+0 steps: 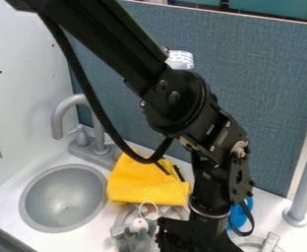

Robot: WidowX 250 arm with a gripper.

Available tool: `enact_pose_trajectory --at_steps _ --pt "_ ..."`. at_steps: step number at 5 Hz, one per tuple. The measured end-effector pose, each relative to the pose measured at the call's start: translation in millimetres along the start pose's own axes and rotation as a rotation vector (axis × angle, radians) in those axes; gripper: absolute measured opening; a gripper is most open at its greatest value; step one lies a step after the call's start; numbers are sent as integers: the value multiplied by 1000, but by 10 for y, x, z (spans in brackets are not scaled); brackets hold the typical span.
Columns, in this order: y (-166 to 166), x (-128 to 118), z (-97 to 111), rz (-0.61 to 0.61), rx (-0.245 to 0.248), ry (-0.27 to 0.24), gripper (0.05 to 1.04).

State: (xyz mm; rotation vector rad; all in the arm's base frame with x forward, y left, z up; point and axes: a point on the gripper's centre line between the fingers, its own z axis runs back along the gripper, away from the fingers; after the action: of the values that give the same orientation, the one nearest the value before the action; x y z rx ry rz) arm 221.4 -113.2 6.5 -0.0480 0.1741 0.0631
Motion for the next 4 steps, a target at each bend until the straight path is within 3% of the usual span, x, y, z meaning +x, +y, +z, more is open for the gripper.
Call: enact_pose_trajectory --at_steps 2,4 --pt "-121 19 -212 -15 36 25 1002" --pt "-368 174 -586 -68 32 66 1002"
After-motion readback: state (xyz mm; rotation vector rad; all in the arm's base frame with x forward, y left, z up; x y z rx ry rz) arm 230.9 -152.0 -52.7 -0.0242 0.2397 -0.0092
